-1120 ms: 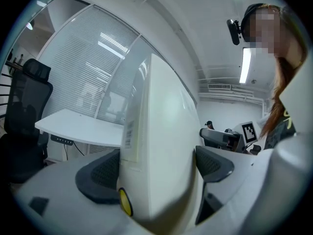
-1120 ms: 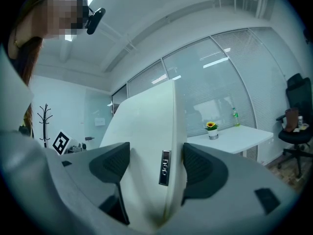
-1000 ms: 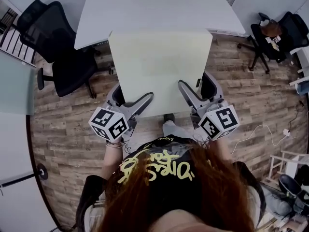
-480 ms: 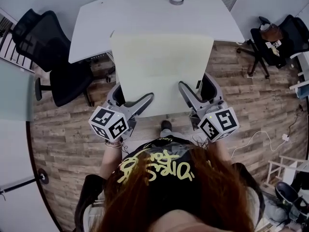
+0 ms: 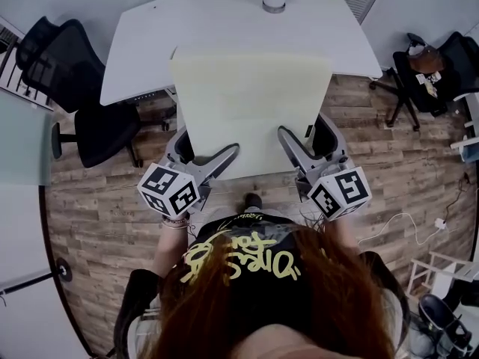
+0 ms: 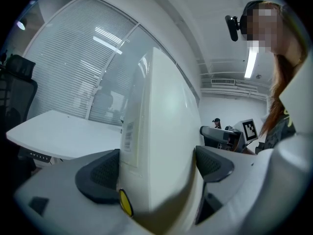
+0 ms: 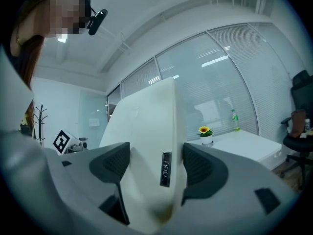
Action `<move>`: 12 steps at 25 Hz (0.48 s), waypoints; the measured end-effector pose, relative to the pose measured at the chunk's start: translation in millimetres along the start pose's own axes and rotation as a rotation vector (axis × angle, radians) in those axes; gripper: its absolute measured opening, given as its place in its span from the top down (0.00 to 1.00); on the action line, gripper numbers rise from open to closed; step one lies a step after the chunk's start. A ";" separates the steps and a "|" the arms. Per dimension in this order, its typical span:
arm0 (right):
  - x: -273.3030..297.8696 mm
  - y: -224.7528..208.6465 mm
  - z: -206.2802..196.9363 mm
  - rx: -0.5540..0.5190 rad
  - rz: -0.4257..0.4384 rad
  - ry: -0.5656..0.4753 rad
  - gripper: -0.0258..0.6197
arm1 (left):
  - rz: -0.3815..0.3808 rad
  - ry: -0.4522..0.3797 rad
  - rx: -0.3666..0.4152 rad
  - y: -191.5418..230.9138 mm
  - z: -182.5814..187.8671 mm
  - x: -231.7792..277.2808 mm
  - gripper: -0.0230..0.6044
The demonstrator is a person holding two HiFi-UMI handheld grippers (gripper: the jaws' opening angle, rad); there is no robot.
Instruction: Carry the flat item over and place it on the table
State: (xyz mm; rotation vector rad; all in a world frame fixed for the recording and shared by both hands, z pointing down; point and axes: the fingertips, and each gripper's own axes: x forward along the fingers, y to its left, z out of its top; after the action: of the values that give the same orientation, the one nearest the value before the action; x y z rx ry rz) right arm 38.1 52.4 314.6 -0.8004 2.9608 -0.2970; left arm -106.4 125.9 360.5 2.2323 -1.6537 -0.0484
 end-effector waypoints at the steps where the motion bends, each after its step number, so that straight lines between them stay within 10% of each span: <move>1: 2.7 -1.7 0.4 0.000 0.000 0.002 0.43 | 0.002 0.001 -0.001 1.8 0.5 2.2 0.19; 12: 21.6 -1.6 0.5 0.005 -0.036 -0.001 0.43 | -0.025 0.019 -0.001 22.2 7.9 10.2 0.19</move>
State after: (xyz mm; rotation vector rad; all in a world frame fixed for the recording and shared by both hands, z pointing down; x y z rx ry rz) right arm 20.2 40.0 314.3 -0.8533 2.9463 -0.3062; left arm -125.5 108.8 361.8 2.2460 -1.6150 -0.0340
